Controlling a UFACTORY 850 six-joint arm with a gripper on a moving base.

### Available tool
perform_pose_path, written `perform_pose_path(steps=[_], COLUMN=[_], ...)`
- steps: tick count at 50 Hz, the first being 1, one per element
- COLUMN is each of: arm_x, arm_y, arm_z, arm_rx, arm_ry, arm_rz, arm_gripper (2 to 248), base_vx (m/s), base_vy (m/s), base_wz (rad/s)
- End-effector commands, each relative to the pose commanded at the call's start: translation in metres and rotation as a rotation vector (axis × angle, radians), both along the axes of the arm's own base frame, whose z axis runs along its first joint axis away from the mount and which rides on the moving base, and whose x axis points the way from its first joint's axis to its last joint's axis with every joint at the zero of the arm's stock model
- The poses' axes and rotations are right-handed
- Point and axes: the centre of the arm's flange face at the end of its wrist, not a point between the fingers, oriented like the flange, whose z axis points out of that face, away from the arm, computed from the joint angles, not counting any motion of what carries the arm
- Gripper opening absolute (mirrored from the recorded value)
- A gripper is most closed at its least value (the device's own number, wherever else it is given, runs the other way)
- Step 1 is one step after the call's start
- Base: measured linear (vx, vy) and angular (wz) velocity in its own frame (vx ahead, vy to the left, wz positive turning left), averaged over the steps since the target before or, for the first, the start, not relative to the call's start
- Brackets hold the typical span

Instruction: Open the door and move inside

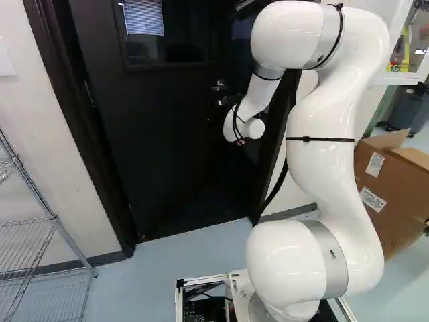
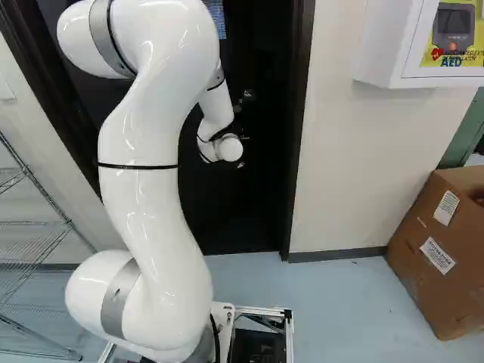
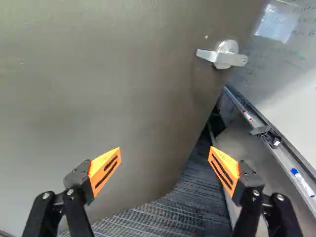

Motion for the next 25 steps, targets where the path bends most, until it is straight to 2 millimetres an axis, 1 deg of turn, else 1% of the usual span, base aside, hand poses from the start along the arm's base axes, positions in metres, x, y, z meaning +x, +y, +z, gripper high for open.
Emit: perform_pose_path(steps=[25], arm_x=[-0.05], arm_y=[-0.012], arm_z=[0.003], arm_rx=[0.038], arm_ry=[0.063], arm_rz=[-0.12], arm_gripper=[247], base_vx=[0.0], base_vy=[0.0], base_wz=[0.0])
